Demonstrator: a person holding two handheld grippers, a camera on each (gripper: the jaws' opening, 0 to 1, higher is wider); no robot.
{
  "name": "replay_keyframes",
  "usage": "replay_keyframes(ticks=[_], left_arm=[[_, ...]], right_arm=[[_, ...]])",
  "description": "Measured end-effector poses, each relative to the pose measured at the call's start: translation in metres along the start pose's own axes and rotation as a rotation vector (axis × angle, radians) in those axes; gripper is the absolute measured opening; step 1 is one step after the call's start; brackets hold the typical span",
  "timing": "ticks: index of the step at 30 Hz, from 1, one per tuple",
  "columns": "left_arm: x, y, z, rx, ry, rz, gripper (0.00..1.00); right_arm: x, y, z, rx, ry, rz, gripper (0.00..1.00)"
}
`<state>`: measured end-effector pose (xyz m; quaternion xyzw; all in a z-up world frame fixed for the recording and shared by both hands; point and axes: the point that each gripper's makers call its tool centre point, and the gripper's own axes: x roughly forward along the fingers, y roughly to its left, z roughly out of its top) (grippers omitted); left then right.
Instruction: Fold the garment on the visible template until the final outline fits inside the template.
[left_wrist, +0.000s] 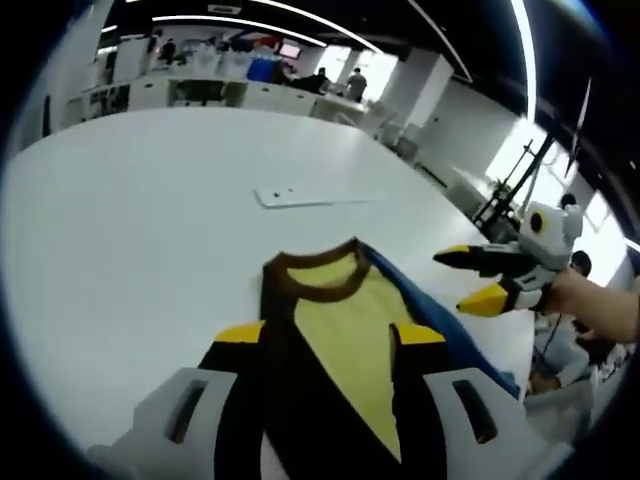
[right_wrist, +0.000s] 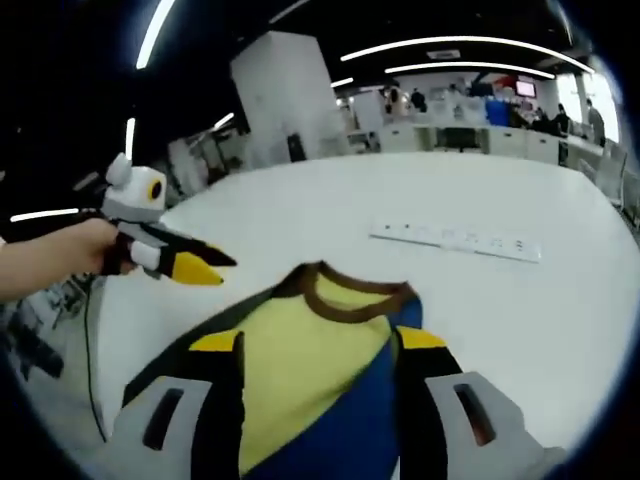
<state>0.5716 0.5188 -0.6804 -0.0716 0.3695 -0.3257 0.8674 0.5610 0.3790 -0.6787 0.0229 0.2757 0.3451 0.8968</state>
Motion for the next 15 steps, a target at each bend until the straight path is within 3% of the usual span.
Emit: replay_keyframes(ticks=[15], left_arm=[[-0.028, -0.02, -0.012, 0.027, -0.016, -0.005, 0.57]], right_arm=[[-0.038, 0.017, -0.011, 0.032, -0.012, 0.007, 0.68]])
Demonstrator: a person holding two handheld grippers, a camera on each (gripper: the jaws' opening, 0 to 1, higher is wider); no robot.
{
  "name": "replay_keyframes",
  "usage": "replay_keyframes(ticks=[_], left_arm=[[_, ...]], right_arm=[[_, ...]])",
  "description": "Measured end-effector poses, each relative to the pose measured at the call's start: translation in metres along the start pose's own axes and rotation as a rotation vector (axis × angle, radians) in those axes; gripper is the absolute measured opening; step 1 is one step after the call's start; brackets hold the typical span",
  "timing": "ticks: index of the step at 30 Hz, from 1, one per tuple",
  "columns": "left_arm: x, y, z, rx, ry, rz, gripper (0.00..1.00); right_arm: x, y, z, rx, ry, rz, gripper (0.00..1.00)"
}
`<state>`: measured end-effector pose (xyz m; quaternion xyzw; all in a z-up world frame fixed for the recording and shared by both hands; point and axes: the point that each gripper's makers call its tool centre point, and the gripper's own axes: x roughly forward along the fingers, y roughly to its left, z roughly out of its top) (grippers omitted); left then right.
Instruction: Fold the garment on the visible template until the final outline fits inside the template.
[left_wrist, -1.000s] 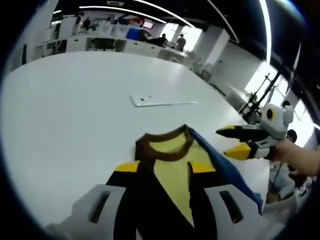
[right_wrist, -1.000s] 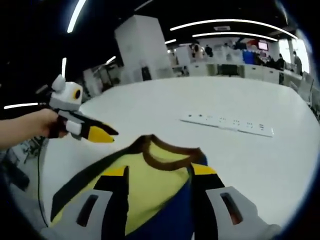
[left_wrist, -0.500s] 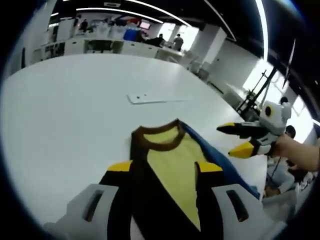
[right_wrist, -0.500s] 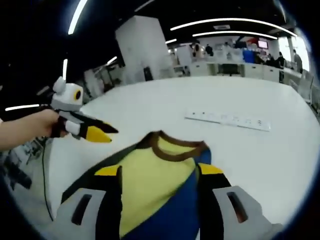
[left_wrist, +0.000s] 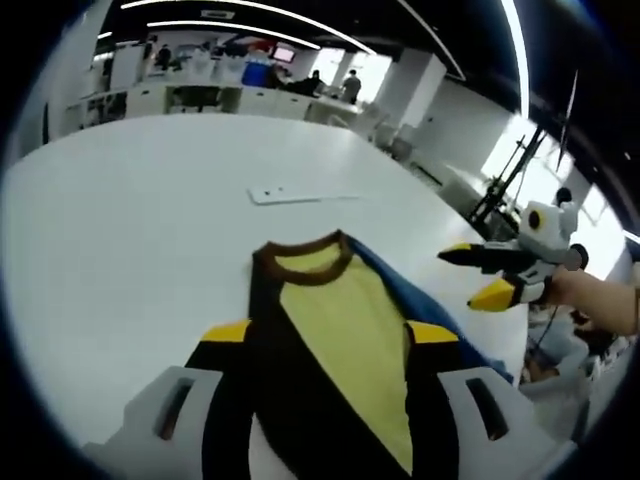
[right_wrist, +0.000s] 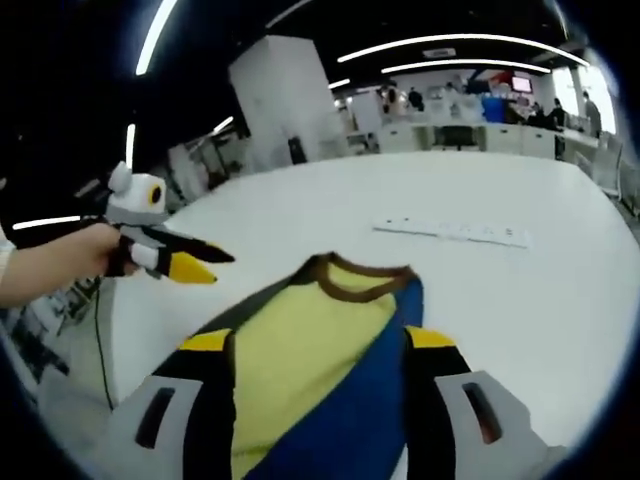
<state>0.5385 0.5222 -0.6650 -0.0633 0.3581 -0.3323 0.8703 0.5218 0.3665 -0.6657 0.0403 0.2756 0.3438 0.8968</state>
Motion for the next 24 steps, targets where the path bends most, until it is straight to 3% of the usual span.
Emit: replay_keyframes(ticks=[24], left_arm=[[-0.053, -0.037, -0.022, 0.027, -0.023, -0.018, 0.74]], right_arm=[[-0.052, 0.03, -0.016, 0.028, -0.011, 0.02, 0.81]])
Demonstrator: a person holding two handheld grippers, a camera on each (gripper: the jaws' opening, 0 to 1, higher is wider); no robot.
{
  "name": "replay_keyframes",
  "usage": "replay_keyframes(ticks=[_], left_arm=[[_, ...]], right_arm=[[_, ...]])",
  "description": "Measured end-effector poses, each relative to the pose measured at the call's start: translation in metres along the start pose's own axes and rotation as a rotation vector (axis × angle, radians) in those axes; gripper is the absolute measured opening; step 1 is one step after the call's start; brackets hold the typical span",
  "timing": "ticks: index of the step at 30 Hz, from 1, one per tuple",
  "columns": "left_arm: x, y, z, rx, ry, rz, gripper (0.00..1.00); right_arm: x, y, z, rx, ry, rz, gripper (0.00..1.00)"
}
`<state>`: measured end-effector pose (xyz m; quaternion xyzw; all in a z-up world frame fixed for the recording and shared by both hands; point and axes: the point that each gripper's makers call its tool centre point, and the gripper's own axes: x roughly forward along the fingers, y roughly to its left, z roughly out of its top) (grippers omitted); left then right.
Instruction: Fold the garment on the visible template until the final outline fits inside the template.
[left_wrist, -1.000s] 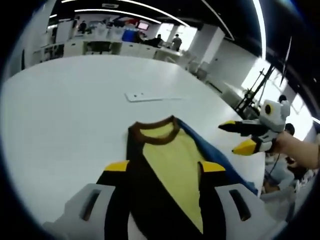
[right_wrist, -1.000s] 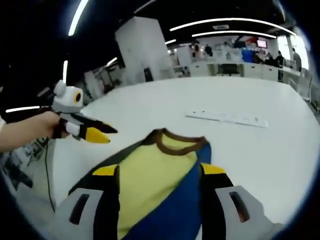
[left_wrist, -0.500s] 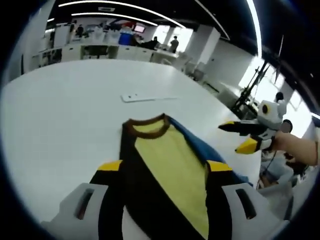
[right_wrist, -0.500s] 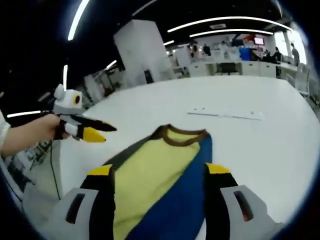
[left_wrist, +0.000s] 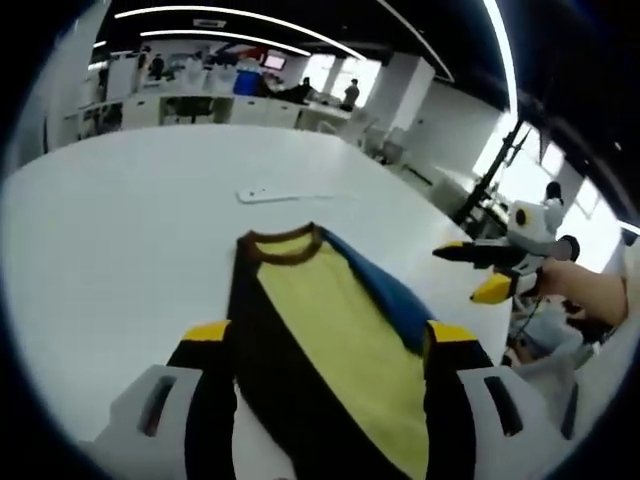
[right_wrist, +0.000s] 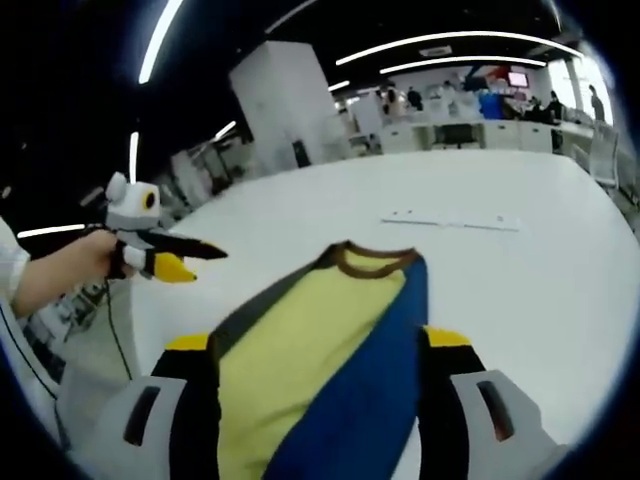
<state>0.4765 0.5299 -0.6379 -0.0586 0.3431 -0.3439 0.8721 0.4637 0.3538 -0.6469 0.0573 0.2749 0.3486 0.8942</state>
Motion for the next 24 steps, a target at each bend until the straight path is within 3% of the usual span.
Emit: replay_keyframes(ticks=[15, 24], left_arm=[[-0.029, -0.019, -0.018, -0.005, 0.008, 0.007, 0.83], [-0.046, -0.037, -0.02, 0.005, -0.017, -0.006, 0.91]], right_arm=[[-0.033, 0.009, -0.019, 0.012, 0.007, -0.01, 0.87], [-0.055, 0.013, -0.028, 0.021, 0.015, -0.014, 0.9]])
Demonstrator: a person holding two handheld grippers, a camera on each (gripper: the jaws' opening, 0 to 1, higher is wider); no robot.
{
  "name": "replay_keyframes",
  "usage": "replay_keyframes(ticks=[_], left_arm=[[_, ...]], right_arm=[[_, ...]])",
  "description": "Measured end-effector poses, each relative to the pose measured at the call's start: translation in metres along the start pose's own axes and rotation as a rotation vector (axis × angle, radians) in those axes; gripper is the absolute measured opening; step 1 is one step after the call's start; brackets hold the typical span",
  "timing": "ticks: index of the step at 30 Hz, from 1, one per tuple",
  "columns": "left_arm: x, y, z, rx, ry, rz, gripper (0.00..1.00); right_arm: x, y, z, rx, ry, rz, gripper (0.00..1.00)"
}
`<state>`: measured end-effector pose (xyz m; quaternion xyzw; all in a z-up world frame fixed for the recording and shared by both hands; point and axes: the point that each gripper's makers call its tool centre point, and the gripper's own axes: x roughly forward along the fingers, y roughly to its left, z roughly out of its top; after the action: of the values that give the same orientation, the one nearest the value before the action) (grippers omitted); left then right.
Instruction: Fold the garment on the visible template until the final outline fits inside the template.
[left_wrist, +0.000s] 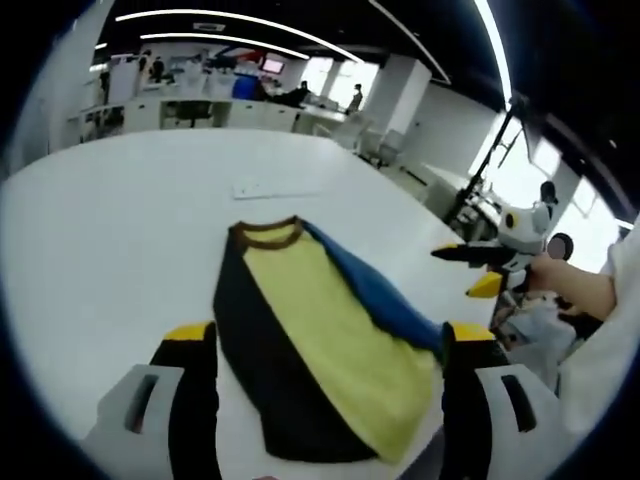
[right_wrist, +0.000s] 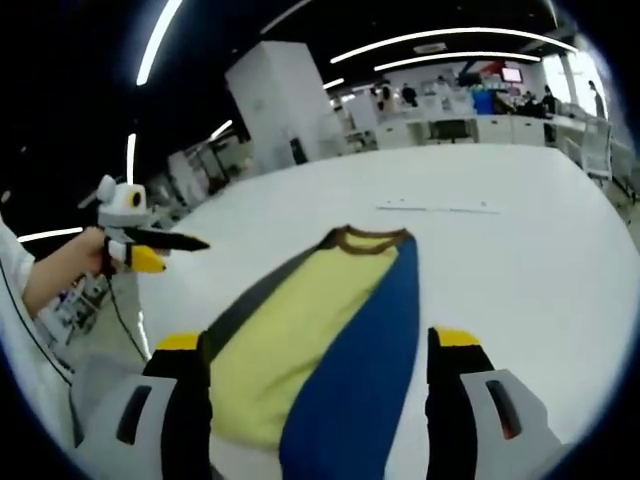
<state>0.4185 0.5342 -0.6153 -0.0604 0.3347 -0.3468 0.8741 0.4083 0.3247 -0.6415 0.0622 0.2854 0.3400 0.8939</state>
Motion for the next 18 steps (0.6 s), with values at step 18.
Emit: replay_keyframes(ticks=[18], left_arm=[[-0.027, -0.02, -0.028, -0.024, 0.01, -0.016, 0.97]], right_arm=[[-0.03, 0.019, -0.01, -0.001, -0.01, 0.018, 0.96]])
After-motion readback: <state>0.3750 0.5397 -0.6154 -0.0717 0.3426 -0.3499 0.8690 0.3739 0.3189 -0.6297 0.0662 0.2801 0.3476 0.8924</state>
